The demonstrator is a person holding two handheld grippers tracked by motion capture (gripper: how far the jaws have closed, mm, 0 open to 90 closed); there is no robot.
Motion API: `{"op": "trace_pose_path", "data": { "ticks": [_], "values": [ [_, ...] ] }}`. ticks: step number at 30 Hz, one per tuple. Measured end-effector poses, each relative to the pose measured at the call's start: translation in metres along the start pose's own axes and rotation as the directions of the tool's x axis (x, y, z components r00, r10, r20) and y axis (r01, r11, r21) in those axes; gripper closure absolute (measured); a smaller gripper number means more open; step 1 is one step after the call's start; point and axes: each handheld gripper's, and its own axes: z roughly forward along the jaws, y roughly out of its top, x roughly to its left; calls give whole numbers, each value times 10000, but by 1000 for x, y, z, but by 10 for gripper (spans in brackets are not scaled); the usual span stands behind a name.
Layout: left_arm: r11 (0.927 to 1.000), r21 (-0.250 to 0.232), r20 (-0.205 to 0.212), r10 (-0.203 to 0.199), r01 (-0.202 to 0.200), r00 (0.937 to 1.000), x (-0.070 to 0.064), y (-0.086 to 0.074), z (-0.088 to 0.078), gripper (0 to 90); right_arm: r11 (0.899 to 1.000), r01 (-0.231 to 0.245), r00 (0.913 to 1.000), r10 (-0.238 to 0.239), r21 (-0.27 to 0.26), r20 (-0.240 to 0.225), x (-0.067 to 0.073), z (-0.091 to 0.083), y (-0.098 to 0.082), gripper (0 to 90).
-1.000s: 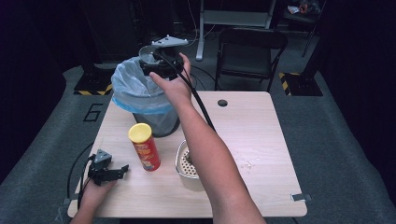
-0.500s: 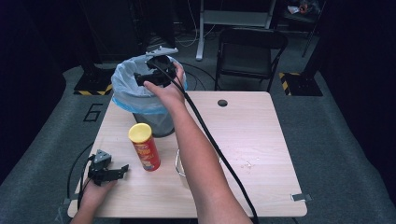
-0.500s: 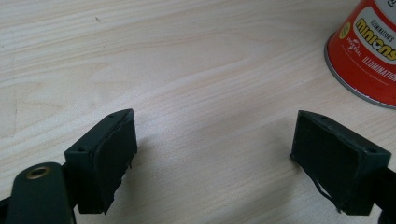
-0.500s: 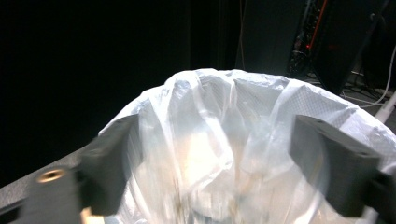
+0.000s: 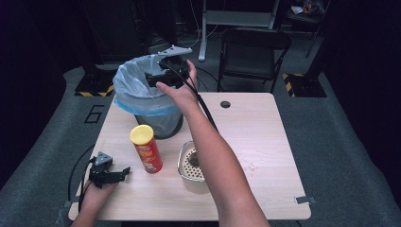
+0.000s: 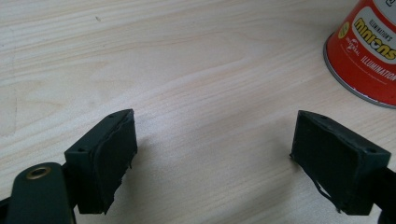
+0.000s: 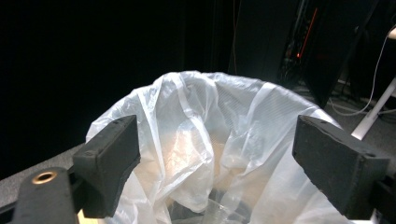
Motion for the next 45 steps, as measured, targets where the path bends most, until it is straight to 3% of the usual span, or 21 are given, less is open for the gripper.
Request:
{"op": "trace_pose_path", "data": {
  "ticks": [3, 8, 9, 11, 12, 13, 15, 17, 19, 29, 38, 43, 45],
  "values": [
    [9998, 79, 58, -163, 162, 9999, 0, 1, -2, 141, 9995, 248, 9995, -252, -191, -173, -6, -14, 0, 190],
    [9991, 148, 99, -394, 392, 9992, 1, 2, -3, 158, 9995, 72, 9996, -81, -303, -280, -12, -33, -4, 243],
    [9985, 140, 166, -538, 536, 9984, 0, 3, -4, 166, 9989, 19, 9991, -38, -459, -412, -15, -45, -8, 245],
    [9987, 177, 155, -487, 485, 9987, 0, 3, -5, 166, 9986, -58, 9987, 31, -525, -505, -17, -48, -10, 252],
    [9981, 228, 240, -574, 568, 9981, -1, 4, -7, 166, 9986, -156, 9983, 128, -496, -571, -18, -52, -13, 256],
    [9983, -31, 211, -587, 588, 9981, -2, 4, -7, 166, 9984, -225, 9980, 193, -527, -603, -19, -58, -17, 259],
    [9979, -137, 344, -631, 636, 9974, -4, 7, -10, 159, 9965, -641, 9930, 582, -541, -1032, -22, -71, -30, 276],
    [9990, -218, 207, -392, 397, 9990, -5, 9, -12, 141, 9975, -535, 9918, 477, -465, -1187, -22, -79, -40, 275],
    [9986, -239, 274, -463, 470, 9986, -7, 9, -12, 139, 9983, -453, 9914, 405, -364, -1245, -22, -87, -49, 274],
    [9990, -218, 623, -368, 383, 9974, -15, 14, -16, 136, 9992, -389, 9961, 390, 31, -787, -37, -105, -86, 272],
    [9980, -591, 1086, -144, 209, 9940, -27, 25, -25, 148, 9968, -761, 9961, 771, 246, -421, -50, -124, -115, 272],
    [9969, -645, 1390, 547, -461, 9888, -40, 36, -31, 138, 9975, -628, 9978, 634, 320, -171, -57, -135, -131, 272],
    [9966, -737, 1646, 499, -381, 9851, -46, 40, -32, 122, 9973, -628, 9979, 632, 385, -107, -60, -141, -137, 273]
  ]
}}
